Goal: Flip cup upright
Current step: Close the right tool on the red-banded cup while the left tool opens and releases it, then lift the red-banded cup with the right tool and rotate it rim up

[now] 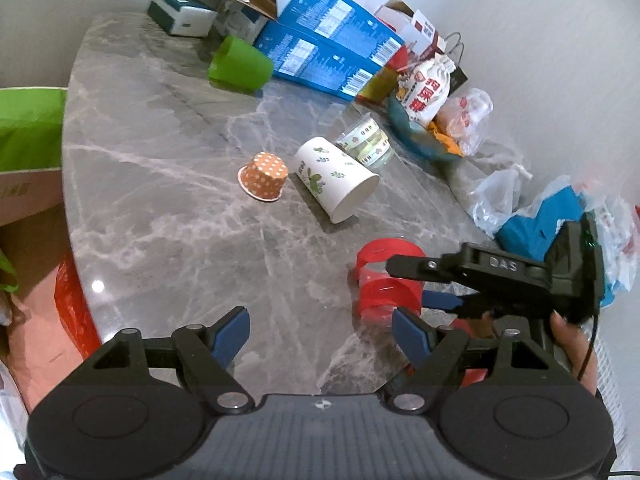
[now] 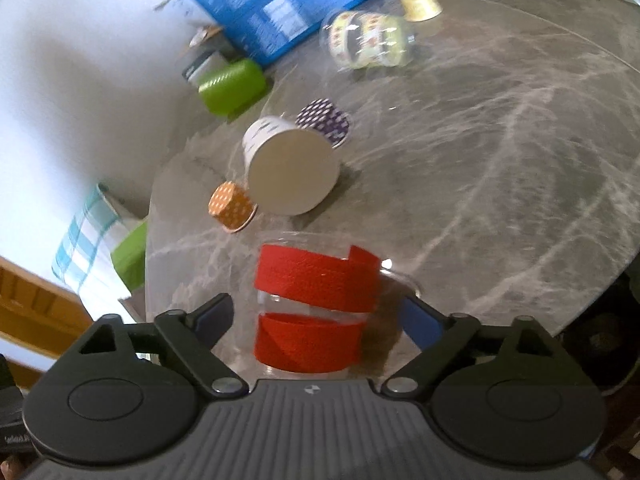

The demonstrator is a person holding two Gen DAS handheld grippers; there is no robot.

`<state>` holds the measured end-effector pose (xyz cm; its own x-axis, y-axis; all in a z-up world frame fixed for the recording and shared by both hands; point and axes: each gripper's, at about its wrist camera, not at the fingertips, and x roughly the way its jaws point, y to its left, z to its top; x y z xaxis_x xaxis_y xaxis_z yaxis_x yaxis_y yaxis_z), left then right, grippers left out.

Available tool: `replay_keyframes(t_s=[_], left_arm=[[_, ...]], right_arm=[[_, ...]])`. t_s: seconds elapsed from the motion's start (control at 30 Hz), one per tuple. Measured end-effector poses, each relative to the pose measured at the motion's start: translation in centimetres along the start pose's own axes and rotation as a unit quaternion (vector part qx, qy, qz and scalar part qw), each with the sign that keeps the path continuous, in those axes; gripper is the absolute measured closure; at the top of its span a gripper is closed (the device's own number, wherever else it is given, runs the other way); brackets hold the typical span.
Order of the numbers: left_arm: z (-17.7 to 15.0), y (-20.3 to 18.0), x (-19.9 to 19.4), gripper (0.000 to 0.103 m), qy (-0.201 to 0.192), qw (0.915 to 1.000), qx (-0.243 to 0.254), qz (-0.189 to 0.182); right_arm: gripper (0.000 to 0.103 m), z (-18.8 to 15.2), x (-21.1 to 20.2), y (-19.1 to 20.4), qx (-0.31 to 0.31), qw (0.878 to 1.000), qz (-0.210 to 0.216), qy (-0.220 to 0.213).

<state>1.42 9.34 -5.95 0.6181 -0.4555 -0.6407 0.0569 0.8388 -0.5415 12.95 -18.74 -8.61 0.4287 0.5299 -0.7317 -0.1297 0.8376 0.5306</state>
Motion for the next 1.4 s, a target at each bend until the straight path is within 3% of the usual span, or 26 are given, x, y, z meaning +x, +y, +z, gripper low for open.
replay_keyframes(t_s=[0.5, 0.8, 1.07, 1.27, 1.4], left_arm=[[-1.7, 1.1, -0.7, 0.022, -0.014, 0.9998, -0.004, -0.013], [-2.1, 1.2, -1.2, 0.022, -0.024, 0.9996, -0.011, -0.012], [-2.4, 0.4, -0.9, 0.022, -0.022, 0.9997, -0.007, -0.011], [-2.6, 0.1, -0.7, 0.022, -0.025, 0.9996, -0.005, -0.012], [-2.7, -0.2, -0.8, 0.022, -0.037, 0.9992, -0.004, -0.016]], right_arm=[[0.036, 1.0, 2.0, 4.2, -0.106, 0.989, -0.092, 0.046], [0.039, -0.5, 1.2, 5.8, -0.160, 0.982, -0.095, 0.028], [0.039, -0.5, 0.8, 5.6, -0.162, 0.983, -0.085, 0.027], [0.039, 0.2, -1.7, 5.3, -0.162, 0.984, -0.066, -0.025], [0.039, -0.1, -3.0, 5.2, -0.186, 0.977, -0.064, -0.076]])
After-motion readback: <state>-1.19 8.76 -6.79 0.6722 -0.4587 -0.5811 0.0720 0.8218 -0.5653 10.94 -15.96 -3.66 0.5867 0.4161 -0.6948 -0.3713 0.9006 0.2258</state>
